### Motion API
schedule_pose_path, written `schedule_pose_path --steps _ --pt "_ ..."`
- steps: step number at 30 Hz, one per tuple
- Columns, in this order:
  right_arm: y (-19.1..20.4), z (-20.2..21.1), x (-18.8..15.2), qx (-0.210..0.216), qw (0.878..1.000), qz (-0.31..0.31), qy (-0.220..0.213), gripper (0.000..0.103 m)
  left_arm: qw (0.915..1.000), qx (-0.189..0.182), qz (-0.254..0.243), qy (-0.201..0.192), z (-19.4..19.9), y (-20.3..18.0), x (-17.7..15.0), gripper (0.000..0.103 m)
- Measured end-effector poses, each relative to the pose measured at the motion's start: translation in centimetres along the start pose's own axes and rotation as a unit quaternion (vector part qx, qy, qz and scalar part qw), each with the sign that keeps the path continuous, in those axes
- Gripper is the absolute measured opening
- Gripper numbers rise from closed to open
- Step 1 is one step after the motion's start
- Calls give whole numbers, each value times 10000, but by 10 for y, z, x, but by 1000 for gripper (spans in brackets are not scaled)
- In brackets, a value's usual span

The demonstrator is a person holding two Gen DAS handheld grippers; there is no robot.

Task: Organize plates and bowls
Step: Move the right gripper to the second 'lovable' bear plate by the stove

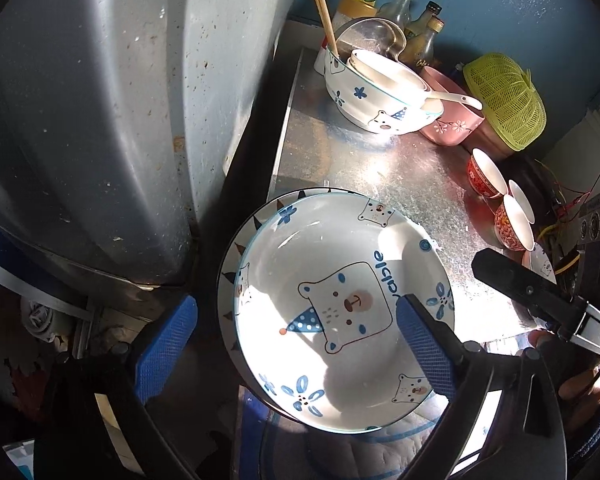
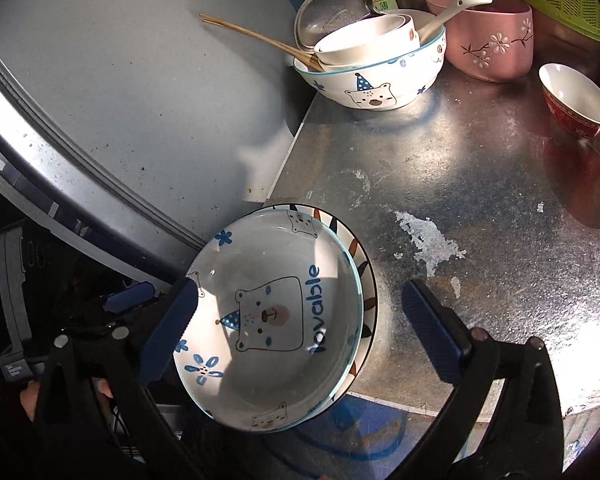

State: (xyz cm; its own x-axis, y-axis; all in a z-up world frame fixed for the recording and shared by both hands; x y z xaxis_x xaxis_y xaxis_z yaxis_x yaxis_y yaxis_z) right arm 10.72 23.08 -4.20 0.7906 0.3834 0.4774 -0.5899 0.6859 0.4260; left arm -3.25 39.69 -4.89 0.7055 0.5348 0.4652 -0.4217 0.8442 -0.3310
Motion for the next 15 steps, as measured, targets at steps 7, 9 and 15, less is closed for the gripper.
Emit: schedule_pose_path --steps 7,9,15 --pt "-25 24 -12 -184 9994 -287 -26 103 9999 26 -130 58 4 -7 -5 103" --pt "-27 28 -18 -252 9990 -351 -58 103 9998 31 -181 113 2 -10 -5 103" --pt "-37 44 -31 -449 9968 -640 -152 103 9990 -118 -371 218 1 -17 -3 103"
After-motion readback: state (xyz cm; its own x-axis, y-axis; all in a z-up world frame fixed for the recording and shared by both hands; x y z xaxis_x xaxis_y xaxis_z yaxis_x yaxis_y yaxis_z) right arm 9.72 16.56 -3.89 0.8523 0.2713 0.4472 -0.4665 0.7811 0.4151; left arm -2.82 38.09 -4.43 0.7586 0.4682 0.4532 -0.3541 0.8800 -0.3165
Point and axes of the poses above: each gripper's, at about its wrist camera, not at the fingertips, and z roughly against the way its jaws point, y to its left, x to its top, the point moved 1 cm from there along -z, roughly the way its jaws point, and after that the axes turned 4 degrees about -x, right-handed, at the moved point
